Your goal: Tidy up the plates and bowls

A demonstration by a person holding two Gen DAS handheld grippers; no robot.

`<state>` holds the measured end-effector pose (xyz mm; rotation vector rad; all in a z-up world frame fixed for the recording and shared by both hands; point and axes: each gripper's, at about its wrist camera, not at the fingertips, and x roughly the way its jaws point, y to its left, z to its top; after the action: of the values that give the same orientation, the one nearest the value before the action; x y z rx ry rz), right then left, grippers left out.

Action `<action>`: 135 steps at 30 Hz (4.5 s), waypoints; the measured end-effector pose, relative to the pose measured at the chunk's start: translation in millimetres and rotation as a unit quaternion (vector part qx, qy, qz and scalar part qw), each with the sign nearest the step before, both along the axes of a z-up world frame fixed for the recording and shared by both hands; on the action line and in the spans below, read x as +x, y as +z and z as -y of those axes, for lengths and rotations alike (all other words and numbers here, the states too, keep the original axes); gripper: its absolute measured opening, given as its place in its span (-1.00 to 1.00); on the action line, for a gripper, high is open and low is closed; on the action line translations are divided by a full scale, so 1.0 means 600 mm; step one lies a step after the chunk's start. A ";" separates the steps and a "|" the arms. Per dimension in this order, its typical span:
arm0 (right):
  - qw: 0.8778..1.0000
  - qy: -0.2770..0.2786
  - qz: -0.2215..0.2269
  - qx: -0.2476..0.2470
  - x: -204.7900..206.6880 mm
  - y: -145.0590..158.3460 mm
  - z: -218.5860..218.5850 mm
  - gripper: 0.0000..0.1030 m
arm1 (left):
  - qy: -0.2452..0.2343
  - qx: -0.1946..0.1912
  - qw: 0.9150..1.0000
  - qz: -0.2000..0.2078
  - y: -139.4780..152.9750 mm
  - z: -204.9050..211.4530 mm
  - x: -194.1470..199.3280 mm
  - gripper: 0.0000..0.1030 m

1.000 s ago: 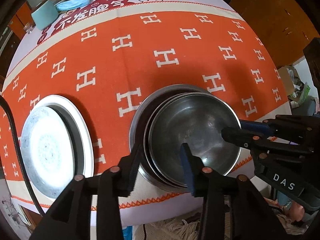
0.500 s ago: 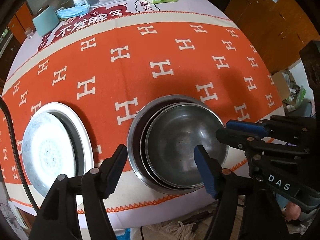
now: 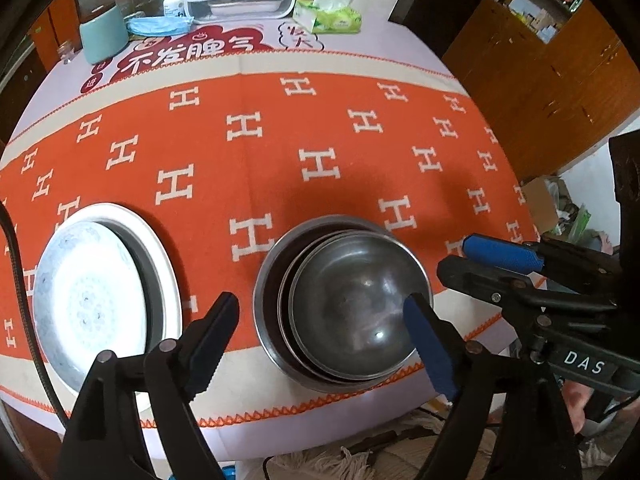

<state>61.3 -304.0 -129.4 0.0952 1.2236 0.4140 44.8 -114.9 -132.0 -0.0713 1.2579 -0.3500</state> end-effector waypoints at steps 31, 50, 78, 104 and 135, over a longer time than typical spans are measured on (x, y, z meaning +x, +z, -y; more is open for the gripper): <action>0.998 -0.013 -0.061 -0.002 0.006 -0.105 0.031 -0.16 | 0.016 -0.021 0.997 -0.072 -0.113 -0.034 0.027 0.63; 0.993 -0.005 -0.115 0.025 0.016 -0.137 0.022 -0.18 | 0.006 -0.050 0.991 -0.123 -0.144 -0.034 0.030 0.12; 0.991 -0.014 -0.134 -0.025 0.015 -0.135 0.010 -0.48 | -0.005 -0.023 0.990 -0.142 -0.141 -0.030 0.023 -0.18; 0.990 0.006 -0.138 -0.029 0.035 -0.095 -0.050 -0.53 | 0.049 -0.037 0.989 -0.135 -0.109 -0.100 0.008 -0.18; 0.984 0.100 -0.142 -0.029 0.094 -0.091 -0.397 -0.56 | 0.169 -0.019 0.978 -0.121 -0.091 -0.448 0.032 -0.18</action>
<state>117.8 -65.6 -184.2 -0.0216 1.5327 0.5524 63.9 153.7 -186.3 -0.3661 1.4510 -0.0703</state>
